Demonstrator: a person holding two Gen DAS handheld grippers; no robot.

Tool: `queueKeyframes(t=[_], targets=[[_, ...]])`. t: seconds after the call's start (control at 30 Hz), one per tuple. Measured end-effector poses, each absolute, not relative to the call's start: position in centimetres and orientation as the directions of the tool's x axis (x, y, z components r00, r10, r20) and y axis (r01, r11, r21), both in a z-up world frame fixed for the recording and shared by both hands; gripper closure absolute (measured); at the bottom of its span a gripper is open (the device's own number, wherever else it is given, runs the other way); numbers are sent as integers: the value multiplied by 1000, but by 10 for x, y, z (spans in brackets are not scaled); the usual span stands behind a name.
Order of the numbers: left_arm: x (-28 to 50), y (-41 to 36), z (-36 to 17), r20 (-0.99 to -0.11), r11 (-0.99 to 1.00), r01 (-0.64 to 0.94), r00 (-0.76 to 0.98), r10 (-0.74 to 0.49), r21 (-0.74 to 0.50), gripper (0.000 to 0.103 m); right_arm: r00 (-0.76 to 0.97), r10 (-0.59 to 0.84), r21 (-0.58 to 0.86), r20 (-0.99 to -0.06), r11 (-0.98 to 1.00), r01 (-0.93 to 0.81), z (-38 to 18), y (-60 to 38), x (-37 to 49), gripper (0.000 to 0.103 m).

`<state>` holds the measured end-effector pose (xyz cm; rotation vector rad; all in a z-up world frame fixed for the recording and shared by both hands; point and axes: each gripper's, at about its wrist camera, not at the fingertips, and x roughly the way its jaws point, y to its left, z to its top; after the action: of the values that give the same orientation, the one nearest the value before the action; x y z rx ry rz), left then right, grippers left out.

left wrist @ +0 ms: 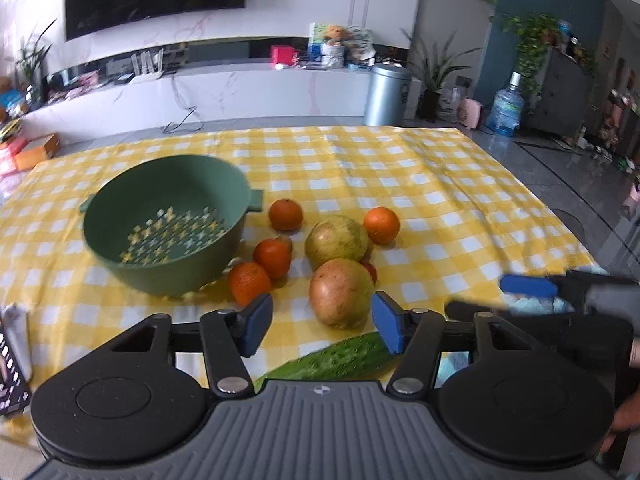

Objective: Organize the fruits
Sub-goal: 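Reach the left tool to the large mango and close on it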

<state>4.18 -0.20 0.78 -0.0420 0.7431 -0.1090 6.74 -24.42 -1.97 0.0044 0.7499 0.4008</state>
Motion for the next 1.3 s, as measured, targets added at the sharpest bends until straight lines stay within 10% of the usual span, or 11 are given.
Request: queueKeyframes(t=[0.47, 0.87, 1.3], targets=[[90, -14, -49, -728, 991, 71, 673, -129, -110, 23, 616, 474, 295, -629, 879, -375, -29, -235, 147, 43], [120, -21, -73, -754, 987, 38, 642, -142, -154, 21, 570, 509, 382, -645, 861, -335, -56, -221, 183, 72], [117, -19, -74, -737, 985, 55, 657, -159, -163, 30, 540, 592, 430, -598, 806, -407, -58, -208, 193, 59]])
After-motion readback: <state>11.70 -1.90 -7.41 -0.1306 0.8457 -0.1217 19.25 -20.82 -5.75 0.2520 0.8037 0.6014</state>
